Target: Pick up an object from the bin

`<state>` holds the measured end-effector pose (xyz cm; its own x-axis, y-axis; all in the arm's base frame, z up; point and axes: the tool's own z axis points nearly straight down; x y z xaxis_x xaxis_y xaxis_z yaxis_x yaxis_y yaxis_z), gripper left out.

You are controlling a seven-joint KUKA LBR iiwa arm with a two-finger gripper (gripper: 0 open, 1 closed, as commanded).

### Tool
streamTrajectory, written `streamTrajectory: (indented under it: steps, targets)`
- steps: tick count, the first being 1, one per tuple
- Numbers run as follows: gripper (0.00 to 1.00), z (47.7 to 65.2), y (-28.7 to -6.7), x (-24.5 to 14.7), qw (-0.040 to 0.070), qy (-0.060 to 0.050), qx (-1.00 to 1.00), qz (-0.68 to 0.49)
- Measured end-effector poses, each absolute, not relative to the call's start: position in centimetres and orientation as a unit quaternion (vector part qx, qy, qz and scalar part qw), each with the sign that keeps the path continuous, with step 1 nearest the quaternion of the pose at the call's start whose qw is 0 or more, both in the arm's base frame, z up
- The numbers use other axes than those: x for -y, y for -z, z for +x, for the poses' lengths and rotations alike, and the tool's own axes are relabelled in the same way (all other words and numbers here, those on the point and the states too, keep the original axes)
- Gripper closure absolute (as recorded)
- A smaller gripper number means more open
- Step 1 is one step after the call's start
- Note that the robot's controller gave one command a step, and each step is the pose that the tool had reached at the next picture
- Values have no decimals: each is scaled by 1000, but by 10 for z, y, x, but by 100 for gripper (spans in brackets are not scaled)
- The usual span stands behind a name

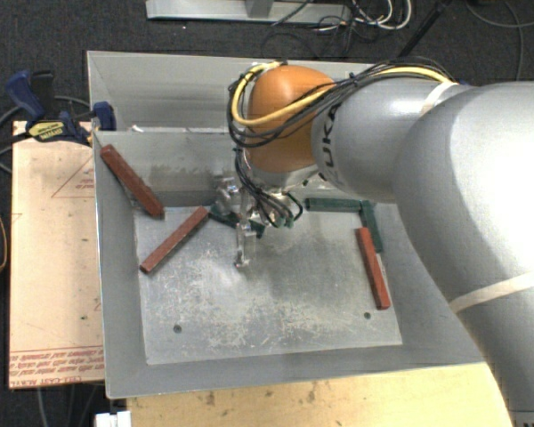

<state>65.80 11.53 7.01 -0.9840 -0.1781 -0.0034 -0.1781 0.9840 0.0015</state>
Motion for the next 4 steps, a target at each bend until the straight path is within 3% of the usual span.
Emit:
streamTrajectory:
  steps: [1,2,3,4]
  targets:
    - [0,655,-70,-198,-1,-2,-1000,-24]
    - [100,658,-73,-195,4,-2,-1000,-22]
    - [100,649,-199,-219,6,-1,-987,-161]
    - [0,648,-195,-218,2,-1,-987,-160]
